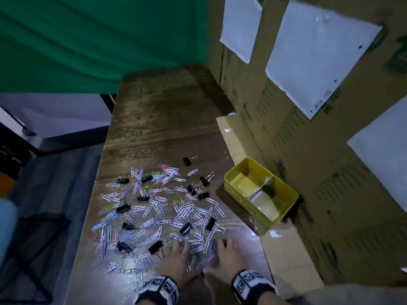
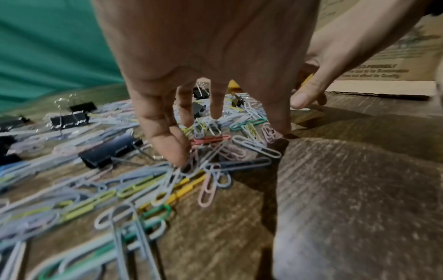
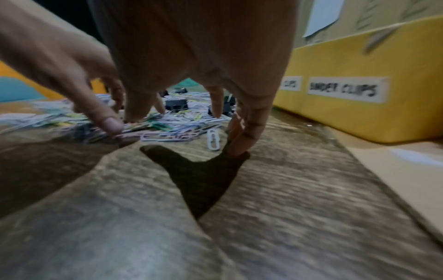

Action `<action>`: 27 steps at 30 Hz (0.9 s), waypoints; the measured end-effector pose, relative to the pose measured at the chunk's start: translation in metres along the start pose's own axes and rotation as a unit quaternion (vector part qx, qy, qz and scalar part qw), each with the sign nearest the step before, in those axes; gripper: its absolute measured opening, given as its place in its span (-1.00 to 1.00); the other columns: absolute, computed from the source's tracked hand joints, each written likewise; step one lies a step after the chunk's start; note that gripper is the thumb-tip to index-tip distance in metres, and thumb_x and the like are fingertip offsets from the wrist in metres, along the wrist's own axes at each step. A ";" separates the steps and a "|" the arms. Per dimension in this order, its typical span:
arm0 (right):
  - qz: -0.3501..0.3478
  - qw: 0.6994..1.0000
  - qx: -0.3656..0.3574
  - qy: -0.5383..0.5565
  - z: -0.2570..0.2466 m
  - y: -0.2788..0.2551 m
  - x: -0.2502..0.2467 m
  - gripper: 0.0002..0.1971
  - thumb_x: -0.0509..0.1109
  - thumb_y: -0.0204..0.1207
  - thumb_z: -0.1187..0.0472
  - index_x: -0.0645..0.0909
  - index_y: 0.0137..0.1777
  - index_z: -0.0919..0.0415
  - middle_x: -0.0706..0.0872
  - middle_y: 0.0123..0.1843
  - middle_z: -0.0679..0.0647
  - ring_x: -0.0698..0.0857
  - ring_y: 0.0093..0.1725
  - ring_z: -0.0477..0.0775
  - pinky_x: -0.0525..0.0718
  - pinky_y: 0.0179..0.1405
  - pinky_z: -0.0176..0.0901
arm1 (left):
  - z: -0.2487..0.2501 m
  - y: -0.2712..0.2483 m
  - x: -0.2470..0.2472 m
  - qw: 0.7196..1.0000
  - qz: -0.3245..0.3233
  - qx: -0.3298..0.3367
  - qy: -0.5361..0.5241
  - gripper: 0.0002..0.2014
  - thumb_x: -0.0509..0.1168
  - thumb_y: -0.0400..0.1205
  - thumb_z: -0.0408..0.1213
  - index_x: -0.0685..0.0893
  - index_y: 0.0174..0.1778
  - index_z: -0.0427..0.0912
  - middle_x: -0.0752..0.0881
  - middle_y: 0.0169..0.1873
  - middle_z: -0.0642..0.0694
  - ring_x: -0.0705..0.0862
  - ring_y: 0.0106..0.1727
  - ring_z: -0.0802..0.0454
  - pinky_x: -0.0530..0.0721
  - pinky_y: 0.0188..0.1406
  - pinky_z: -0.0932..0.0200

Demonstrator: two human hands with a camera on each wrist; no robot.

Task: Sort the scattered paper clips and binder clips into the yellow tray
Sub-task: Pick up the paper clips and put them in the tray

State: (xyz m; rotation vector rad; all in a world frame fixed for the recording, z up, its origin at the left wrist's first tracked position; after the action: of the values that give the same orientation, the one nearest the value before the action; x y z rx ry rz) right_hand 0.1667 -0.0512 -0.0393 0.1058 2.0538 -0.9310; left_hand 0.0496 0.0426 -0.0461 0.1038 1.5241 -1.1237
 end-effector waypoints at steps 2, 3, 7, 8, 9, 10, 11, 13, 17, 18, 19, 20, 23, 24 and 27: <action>0.005 1.000 0.010 0.001 -0.006 0.002 0.001 -0.16 0.40 0.34 -0.32 0.21 0.48 0.13 0.24 0.50 0.22 0.28 0.49 0.25 0.45 0.37 0.06 | -0.001 0.002 0.001 1.000 0.014 -0.023 -0.002 -0.30 0.24 0.46 0.28 0.19 0.47 0.14 0.28 0.42 -0.14 0.36 0.38 -0.23 0.58 0.23 -0.09; 0.015 1.000 0.005 -0.023 -0.011 0.003 0.000 -0.20 0.39 0.38 -0.28 0.22 0.47 0.15 0.26 0.49 0.24 0.28 0.48 0.26 0.43 0.38 0.06 | -0.002 0.002 0.003 0.999 0.021 -0.028 -0.006 -0.35 0.24 0.49 0.22 0.21 0.47 0.14 0.31 0.41 -0.15 0.37 0.35 -0.22 0.58 0.23 -0.07; 0.025 0.996 -0.014 -0.085 -0.027 0.010 0.004 -0.44 0.30 0.57 0.03 0.24 0.49 0.20 0.29 0.46 0.34 0.33 0.42 0.33 0.40 0.40 0.13 | 0.010 0.007 0.008 0.997 0.043 0.018 -0.056 -0.48 0.33 0.56 -0.14 0.38 0.44 0.07 0.39 0.38 -0.12 0.48 0.28 -0.06 0.55 0.29 0.12; 0.022 0.998 -0.006 -0.066 -0.024 0.014 0.007 -0.46 0.30 0.57 0.15 0.24 0.51 0.17 0.27 0.47 0.34 0.35 0.41 0.34 0.43 0.38 0.13 | 0.012 0.009 0.008 0.996 0.056 0.033 -0.067 -0.50 0.35 0.55 -0.22 0.43 0.42 0.06 0.41 0.37 -0.09 0.51 0.27 -0.02 0.54 0.30 0.17; 0.015 0.999 -0.007 -0.047 -0.025 0.017 0.008 -0.45 0.30 0.55 0.26 0.24 0.52 0.15 0.25 0.48 0.33 0.38 0.39 0.34 0.47 0.36 0.11 | 0.011 0.011 0.008 0.994 0.061 0.041 -0.079 -0.51 0.36 0.54 -0.29 0.48 0.39 0.07 0.43 0.36 -0.07 0.53 0.25 0.01 0.54 0.31 0.19; 0.012 1.000 -0.008 -0.022 -0.024 0.021 0.010 -0.43 0.30 0.52 0.35 0.28 0.52 0.14 0.24 0.49 0.30 0.42 0.38 0.32 0.51 0.35 0.09 | 0.010 0.013 0.007 0.992 0.068 0.051 -0.088 -0.53 0.36 0.54 -0.32 0.51 0.37 0.07 0.46 0.34 -0.06 0.55 0.24 0.02 0.54 0.31 0.21; 0.009 1.000 -0.009 0.001 -0.024 0.025 0.009 -0.45 0.27 0.50 0.43 0.34 0.49 0.15 0.26 0.48 0.28 0.47 0.35 0.29 0.53 0.33 0.06 | 0.009 0.013 0.006 0.991 0.068 0.055 -0.103 -0.58 0.34 0.56 -0.33 0.55 0.34 0.05 0.49 0.32 -0.06 0.57 0.24 0.01 0.53 0.31 0.22; 0.012 0.999 -0.014 0.040 -0.021 0.031 0.007 -0.54 0.24 0.49 0.48 0.50 0.38 0.17 0.38 0.45 0.24 0.56 0.28 0.22 0.58 0.29 -0.01 | 0.006 0.015 0.004 0.987 0.062 0.071 -0.134 -0.69 0.25 0.63 -0.29 0.60 0.30 -0.02 0.58 0.26 -0.09 0.60 0.21 0.01 0.51 0.23 0.37; 0.001 0.996 -0.012 0.088 -0.008 0.037 0.007 -0.72 0.25 0.61 0.33 0.63 0.27 0.17 0.63 0.26 0.16 0.65 0.17 0.07 0.49 0.06 -0.40 | -0.003 0.020 -0.002 0.977 0.062 0.112 -0.171 -0.75 0.26 0.64 -0.29 0.68 0.20 -0.04 0.72 0.09 -0.01 0.63 -0.06 0.26 0.44 -0.14 0.69; 0.003 0.995 -0.011 0.097 -0.005 0.039 0.008 -0.73 0.28 0.61 0.31 0.64 0.26 0.15 0.67 0.22 0.13 0.67 0.14 0.01 0.45 0.00 -0.47 | -0.006 0.022 -0.004 0.975 0.060 0.114 -0.179 -0.76 0.28 0.62 -0.28 0.69 0.18 -0.02 0.73 0.07 0.02 0.65 -0.05 0.26 0.50 -0.08 0.64; 0.011 0.993 -0.011 0.117 -0.004 0.041 0.007 -0.74 0.32 0.59 0.28 0.66 0.24 0.12 0.69 0.19 0.10 0.68 0.09 -0.03 0.46 -0.03 -0.52 | -0.010 0.024 -0.006 0.975 0.053 0.109 -0.187 -0.76 0.30 0.61 -0.26 0.70 0.17 0.01 0.75 0.05 0.05 0.67 -0.05 0.25 0.57 -0.01 0.53; 0.021 0.989 -0.008 0.143 -0.001 0.043 0.007 -0.75 0.36 0.57 0.26 0.68 0.22 0.09 0.70 0.16 0.08 0.69 0.04 -0.06 0.48 -0.05 -0.58 | -0.014 0.027 -0.007 0.973 0.049 0.107 -0.200 -0.77 0.33 0.60 -0.24 0.72 0.15 0.03 0.76 0.02 0.07 0.68 -0.07 0.24 0.62 0.02 0.43; 0.005 0.980 -0.001 0.201 0.001 0.048 0.007 -0.79 0.47 0.49 0.23 0.74 0.11 0.08 0.69 -0.04 0.00 0.63 -0.16 -0.19 0.49 -0.25 -0.72 | -0.024 0.032 -0.014 0.965 0.026 0.083 -0.247 -0.77 0.40 0.54 -0.20 0.75 0.11 0.01 0.70 0.01 0.21 0.66 -0.13 0.29 0.52 -0.09 0.57; -0.008 0.975 -0.004 0.222 0.002 0.050 0.010 -0.81 0.49 0.46 0.24 0.75 0.06 0.06 0.70 -0.10 -0.04 0.63 -0.20 -0.20 0.56 -0.24 -0.64 | -0.028 0.033 -0.014 0.960 0.009 0.067 -0.271 -0.76 0.44 0.50 -0.20 0.76 0.09 0.04 0.68 -0.03 0.22 0.66 -0.19 0.29 0.51 -0.15 0.59; -0.036 0.959 -0.012 0.282 0.004 0.051 0.013 -0.81 0.54 0.40 0.25 0.71 -0.11 -0.08 0.68 -0.25 -0.14 0.63 -0.29 -0.23 0.62 -0.33 -0.43 | -0.039 0.035 -0.009 0.922 -0.045 0.010 -0.385 -0.80 0.54 0.38 -0.28 0.79 -0.21 0.16 0.80 -0.30 0.06 0.65 -0.40 0.19 0.63 -0.32 0.39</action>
State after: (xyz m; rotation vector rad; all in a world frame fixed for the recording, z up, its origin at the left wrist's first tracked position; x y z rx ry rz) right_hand 0.1811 -0.0200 -0.0795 0.3171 2.6072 -0.9986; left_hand 0.0461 0.0925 -0.0646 -0.3652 0.8132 -1.0724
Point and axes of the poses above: each hand's wrist, its own y-axis towards the middle knuckle, its own x-axis out of the palm, z = x × y, the point moved 8 cm from there along y, towards the middle knuckle
